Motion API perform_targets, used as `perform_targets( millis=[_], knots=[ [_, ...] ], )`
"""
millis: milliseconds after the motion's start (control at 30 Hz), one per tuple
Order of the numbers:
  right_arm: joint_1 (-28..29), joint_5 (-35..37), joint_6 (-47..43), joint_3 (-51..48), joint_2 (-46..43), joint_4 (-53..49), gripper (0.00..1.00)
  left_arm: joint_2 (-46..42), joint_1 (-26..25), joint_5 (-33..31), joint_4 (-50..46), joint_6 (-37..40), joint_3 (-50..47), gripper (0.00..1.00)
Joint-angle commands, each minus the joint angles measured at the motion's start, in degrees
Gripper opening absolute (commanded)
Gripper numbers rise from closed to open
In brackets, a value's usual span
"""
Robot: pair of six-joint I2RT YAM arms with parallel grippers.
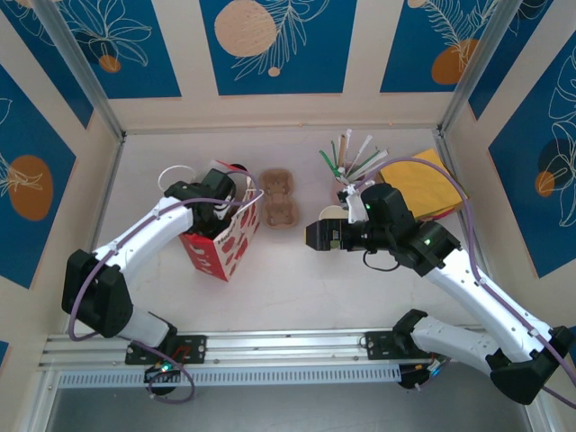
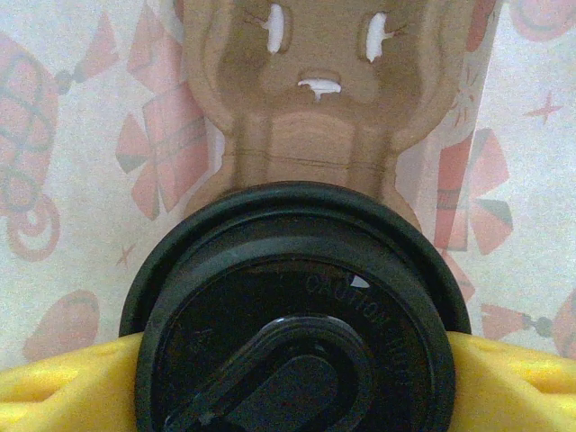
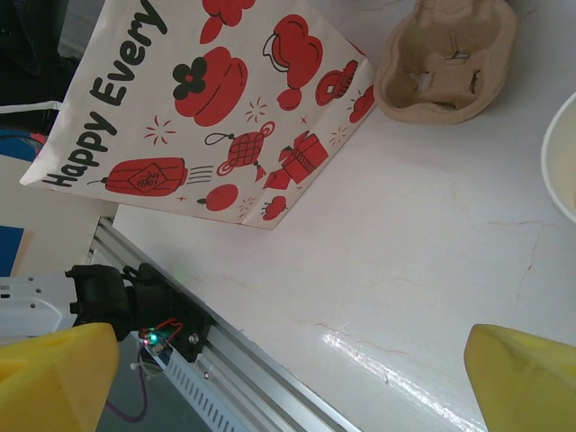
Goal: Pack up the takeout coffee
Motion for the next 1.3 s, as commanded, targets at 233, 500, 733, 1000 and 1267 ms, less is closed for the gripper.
perform_targets(
  millis=[233, 500, 733, 1000, 1267],
  knots=[
    [-0.2, 0.14, 0.8, -0.59, -0.68, -0.86, 0.99, 5.25, 1.12, 0.97, 0.25, -1.06, -5.72, 0.8],
    [-0.2, 0.09, 0.89, -0.67, -0.6, -0.75, 0.99, 5.42, 1.12, 0.96, 0.25, -0.96, -5.66, 0.82],
    [-0.29, 0.19, 0.89, -0.69, -0.6, -0.66, 0.99, 5.34, 1.16, 1.05, 0.17, -0.89, -5.7, 0.84],
    [-0.27, 0.1, 1.01, -0.9, -0.6, -0.62, 0.99, 5.0, 1.18, 0.95, -0.05, -0.92, -5.56, 0.89],
    [-0.31, 0.09, 0.97, -0.94, -0.7, -0.6, 0.99, 4.6, 1.13, 0.69, -0.45, -1.06, -5.34, 0.89]
  ],
)
